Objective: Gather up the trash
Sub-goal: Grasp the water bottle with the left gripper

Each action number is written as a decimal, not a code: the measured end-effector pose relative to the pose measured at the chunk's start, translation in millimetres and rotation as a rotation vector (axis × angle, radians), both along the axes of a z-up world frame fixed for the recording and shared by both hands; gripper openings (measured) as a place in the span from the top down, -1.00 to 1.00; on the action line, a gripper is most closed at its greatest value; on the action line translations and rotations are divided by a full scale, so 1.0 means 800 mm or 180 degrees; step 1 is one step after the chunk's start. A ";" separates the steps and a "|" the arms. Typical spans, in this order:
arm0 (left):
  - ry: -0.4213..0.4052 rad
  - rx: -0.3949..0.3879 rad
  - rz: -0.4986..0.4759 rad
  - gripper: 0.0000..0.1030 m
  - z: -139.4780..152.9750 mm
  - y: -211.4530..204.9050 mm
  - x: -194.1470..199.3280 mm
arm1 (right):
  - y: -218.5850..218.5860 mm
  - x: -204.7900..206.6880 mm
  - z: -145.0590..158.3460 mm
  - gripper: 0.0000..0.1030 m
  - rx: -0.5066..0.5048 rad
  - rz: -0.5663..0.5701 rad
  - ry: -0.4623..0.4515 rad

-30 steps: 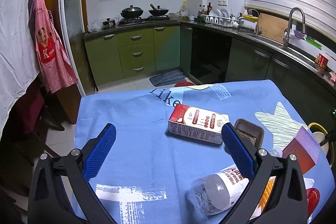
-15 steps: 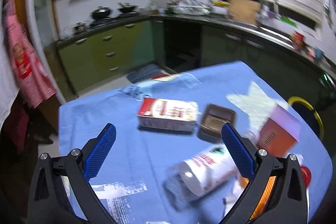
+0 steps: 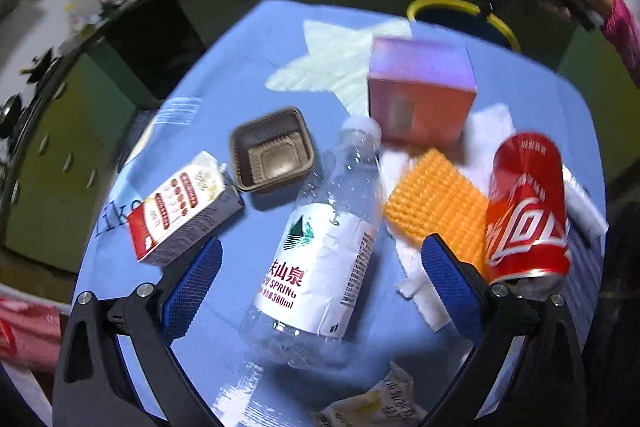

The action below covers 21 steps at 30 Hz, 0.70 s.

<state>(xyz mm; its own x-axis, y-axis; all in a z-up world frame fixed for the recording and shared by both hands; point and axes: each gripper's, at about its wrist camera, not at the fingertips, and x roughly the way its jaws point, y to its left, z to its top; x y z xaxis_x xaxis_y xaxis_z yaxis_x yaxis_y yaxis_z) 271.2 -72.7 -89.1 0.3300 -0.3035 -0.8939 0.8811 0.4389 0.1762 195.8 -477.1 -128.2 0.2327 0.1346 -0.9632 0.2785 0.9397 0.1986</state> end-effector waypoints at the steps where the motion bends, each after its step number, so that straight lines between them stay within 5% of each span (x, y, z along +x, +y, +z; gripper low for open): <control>1: 0.0033 0.0056 -0.0051 -0.83 -0.004 -0.002 -0.003 | 0.001 0.000 0.000 0.26 0.0005 0.0003 0.0004; 3: 0.0085 0.0223 -0.0141 -0.76 -0.016 -0.009 -0.005 | -0.002 -0.001 0.001 0.26 0.0012 -0.0007 -0.0008; 8: 0.0163 0.0555 -0.0251 -0.23 -0.043 -0.020 -0.006 | -0.002 -0.002 -0.001 0.24 0.0045 -0.0031 -0.0035; 13: 0.0181 0.0746 -0.0241 -0.22 -0.065 -0.025 -0.003 | 0.000 -0.004 -0.010 0.23 0.0086 -0.0006 0.0006; 21: 0.0425 0.0418 0.0068 -0.04 -0.058 -0.010 0.008 | 0.000 -0.003 -0.014 0.23 0.0120 0.0004 -0.0033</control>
<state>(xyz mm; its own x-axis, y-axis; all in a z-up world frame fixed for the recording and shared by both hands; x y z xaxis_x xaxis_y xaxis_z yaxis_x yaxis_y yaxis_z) 277.7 -80.7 -135.2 0.2109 -0.1757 -0.9616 0.8912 0.4386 0.1153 193.5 -476.9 -139.4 0.2426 0.1711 -0.9549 0.2752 0.9318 0.2368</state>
